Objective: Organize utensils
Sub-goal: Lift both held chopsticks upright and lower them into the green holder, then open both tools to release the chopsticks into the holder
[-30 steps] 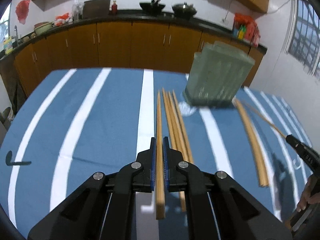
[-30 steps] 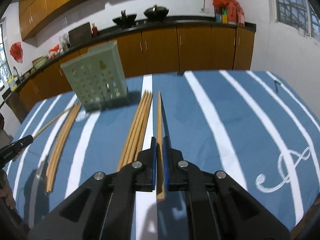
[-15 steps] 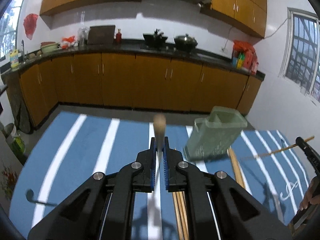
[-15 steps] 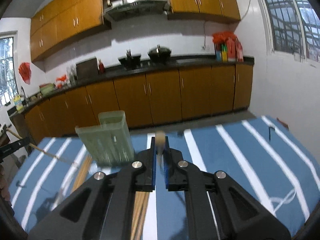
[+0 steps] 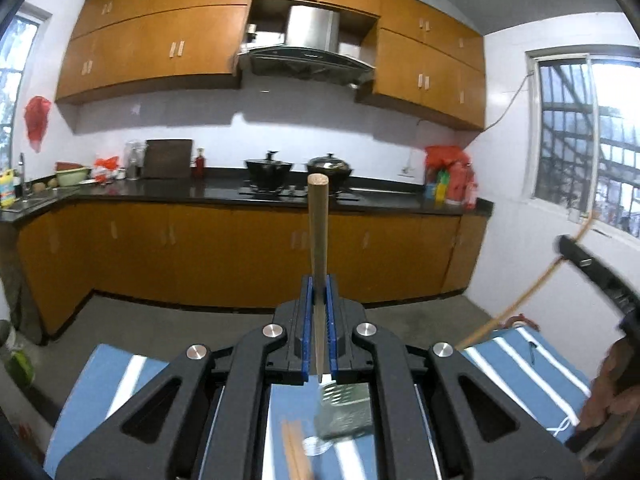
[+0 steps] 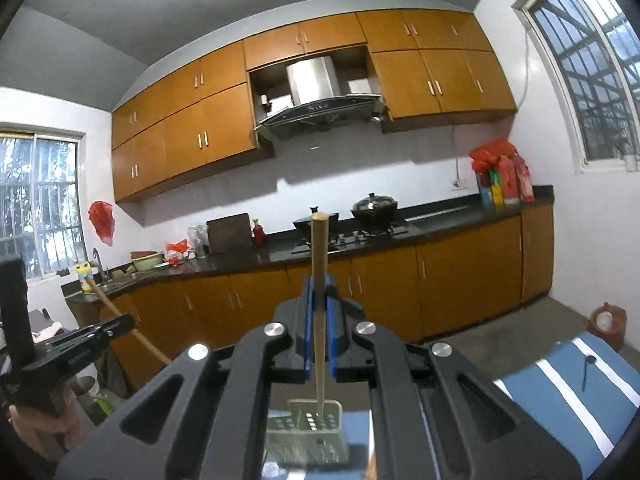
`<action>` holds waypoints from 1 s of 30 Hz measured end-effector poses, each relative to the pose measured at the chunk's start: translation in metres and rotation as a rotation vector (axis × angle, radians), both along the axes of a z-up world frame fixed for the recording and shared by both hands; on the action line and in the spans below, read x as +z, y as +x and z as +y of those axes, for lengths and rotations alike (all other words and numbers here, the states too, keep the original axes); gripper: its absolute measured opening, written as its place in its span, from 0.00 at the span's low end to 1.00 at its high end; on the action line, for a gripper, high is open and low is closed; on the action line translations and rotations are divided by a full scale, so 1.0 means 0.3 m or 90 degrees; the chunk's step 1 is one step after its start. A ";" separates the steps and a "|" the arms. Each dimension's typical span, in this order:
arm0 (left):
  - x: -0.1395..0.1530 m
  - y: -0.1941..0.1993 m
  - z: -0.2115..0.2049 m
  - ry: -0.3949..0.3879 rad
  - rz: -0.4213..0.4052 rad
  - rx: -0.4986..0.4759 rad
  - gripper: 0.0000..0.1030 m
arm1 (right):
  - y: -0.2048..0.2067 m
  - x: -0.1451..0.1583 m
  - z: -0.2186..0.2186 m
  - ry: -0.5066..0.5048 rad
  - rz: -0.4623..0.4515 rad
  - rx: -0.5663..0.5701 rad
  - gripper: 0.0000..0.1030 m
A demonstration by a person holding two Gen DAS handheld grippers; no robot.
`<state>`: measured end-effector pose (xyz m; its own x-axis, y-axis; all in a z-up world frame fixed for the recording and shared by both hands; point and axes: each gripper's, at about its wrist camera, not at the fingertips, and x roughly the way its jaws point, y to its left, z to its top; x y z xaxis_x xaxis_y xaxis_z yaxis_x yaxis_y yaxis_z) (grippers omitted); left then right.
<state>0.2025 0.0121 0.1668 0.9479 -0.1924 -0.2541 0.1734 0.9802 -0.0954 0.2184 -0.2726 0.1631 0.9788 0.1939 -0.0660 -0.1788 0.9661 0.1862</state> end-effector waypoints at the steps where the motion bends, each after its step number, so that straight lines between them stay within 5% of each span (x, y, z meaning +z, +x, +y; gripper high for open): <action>1: -0.011 0.014 -0.017 -0.003 0.002 -0.007 0.07 | 0.030 -0.023 0.021 -0.010 0.005 0.001 0.07; 12: -0.237 0.176 -0.094 -0.014 0.108 -0.031 0.07 | 0.201 -0.244 0.098 -0.037 0.116 0.010 0.09; 15: -0.233 0.160 -0.076 -0.018 0.111 -0.027 0.09 | 0.184 -0.242 0.097 -0.036 0.115 0.007 0.21; 19: -0.206 0.132 -0.049 -0.029 0.094 -0.011 0.39 | 0.149 -0.221 0.086 -0.027 0.107 0.001 0.26; 26: -0.146 0.060 0.008 -0.052 0.068 0.012 0.40 | 0.021 -0.201 0.039 -0.027 0.105 -0.003 0.26; 30: -0.164 0.007 0.055 -0.043 0.076 0.034 0.40 | -0.042 -0.295 -0.008 -0.028 0.156 -0.012 0.26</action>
